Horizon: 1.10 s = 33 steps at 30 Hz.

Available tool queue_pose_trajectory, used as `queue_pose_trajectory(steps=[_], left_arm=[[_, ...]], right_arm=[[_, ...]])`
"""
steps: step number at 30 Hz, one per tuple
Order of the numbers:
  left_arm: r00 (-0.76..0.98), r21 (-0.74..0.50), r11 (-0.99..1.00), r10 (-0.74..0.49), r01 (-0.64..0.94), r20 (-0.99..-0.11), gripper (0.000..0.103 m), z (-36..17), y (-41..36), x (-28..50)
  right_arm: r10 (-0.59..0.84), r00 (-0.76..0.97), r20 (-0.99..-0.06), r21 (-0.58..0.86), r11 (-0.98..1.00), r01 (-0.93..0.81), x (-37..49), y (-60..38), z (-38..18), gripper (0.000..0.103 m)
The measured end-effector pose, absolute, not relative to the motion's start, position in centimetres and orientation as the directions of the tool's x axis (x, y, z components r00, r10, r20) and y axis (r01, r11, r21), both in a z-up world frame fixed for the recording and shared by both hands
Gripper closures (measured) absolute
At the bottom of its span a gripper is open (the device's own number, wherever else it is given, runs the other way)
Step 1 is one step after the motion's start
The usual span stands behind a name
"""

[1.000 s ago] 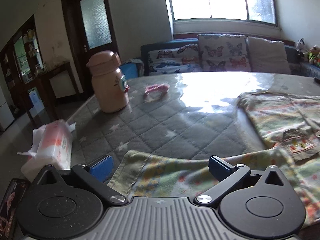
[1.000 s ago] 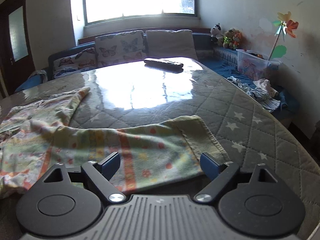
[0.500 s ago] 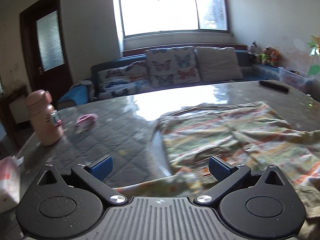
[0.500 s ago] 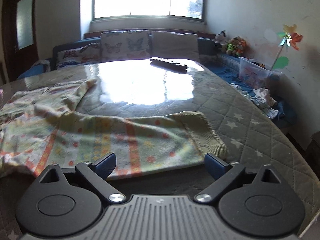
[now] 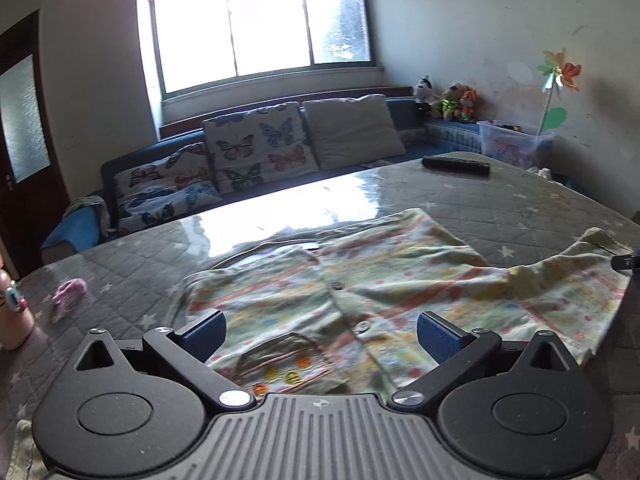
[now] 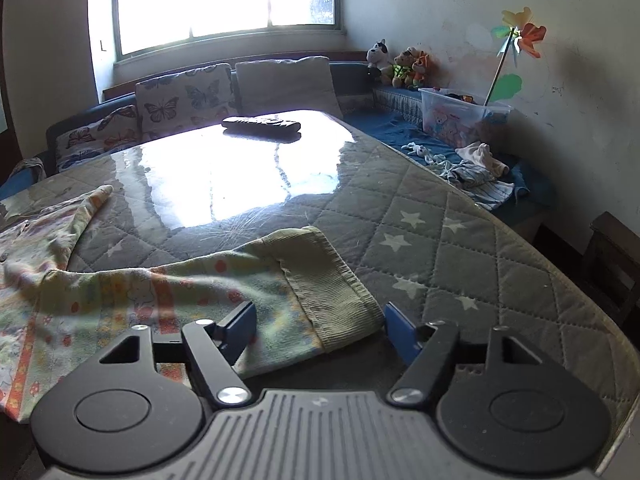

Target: Fold clothes

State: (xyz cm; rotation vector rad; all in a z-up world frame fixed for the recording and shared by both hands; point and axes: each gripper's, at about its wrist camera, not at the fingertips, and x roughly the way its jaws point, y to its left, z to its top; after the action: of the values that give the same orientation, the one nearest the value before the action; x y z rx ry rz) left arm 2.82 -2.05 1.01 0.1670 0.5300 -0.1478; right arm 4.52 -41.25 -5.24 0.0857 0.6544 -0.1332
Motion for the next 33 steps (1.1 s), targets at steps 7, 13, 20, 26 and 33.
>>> queue_pose_trajectory(steps=[7, 13, 20, 26, 33], left_arm=[[0.834, 0.148, 0.952, -0.151, 0.267, -0.530, 0.000, 0.2, -5.6, 3.5], [0.801, 0.156, 0.933, -0.183, 0.324, -0.571, 0.000, -1.4, -7.7, 3.7], [0.778, 0.174, 0.911, -0.207, 0.374, -0.593, 0.000, -2.7, -9.3, 3.3], [0.781, 0.219, 0.886, -0.215, 0.408, -0.586, 0.000, -3.3, -10.9, 2.9], [0.775, 0.256, 0.863, -0.216, 0.436, -0.594, 0.000, -4.2, -12.3, 2.4]], right_arm=[[-0.056, 0.801, -0.595, 0.097, 0.985, 0.141, 4.3, -41.2, -4.4, 0.085], [0.025, 0.830, -0.558, 0.197, 0.975, 0.103, 3.7, -41.0, -2.4, 0.092], [0.148, 0.867, -0.476, 0.298, 0.955, 0.000, 3.1, -39.7, 1.1, 0.093], [0.268, 0.885, -0.382, 0.347, 0.929, -0.131, 3.0, -37.3, 5.4, 0.093], [0.398, 0.861, -0.316, 0.349, 0.893, -0.285, 3.9, -32.9, 8.6, 0.093]])
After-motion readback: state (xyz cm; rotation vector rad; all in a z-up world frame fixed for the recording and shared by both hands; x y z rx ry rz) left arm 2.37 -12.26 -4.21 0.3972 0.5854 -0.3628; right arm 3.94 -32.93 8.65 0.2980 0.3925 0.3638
